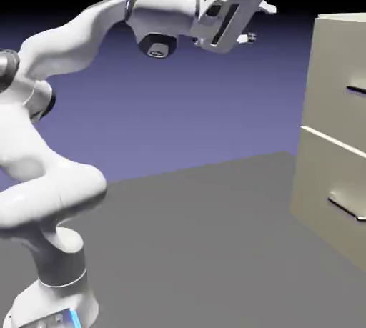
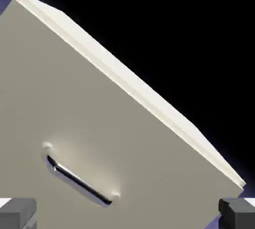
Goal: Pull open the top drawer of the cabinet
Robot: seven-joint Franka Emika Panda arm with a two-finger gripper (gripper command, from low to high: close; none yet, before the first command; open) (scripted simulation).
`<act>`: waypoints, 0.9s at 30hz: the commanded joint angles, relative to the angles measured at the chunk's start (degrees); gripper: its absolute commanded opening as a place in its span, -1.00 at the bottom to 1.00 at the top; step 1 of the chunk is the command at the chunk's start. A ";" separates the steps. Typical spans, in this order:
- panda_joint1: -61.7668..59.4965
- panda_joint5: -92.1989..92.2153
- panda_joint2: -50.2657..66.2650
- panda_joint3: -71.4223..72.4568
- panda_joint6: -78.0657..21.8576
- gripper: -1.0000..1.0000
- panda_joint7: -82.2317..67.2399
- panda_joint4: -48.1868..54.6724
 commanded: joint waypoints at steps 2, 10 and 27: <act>-3.77 4.97 -1.66 2.28 -1.51 0.00 -4.99 1.57; -18.86 24.83 -8.29 11.38 -7.53 0.00 -24.92 7.84; -47.41 59.50 -19.69 27.64 -16.20 0.00 -58.82 22.86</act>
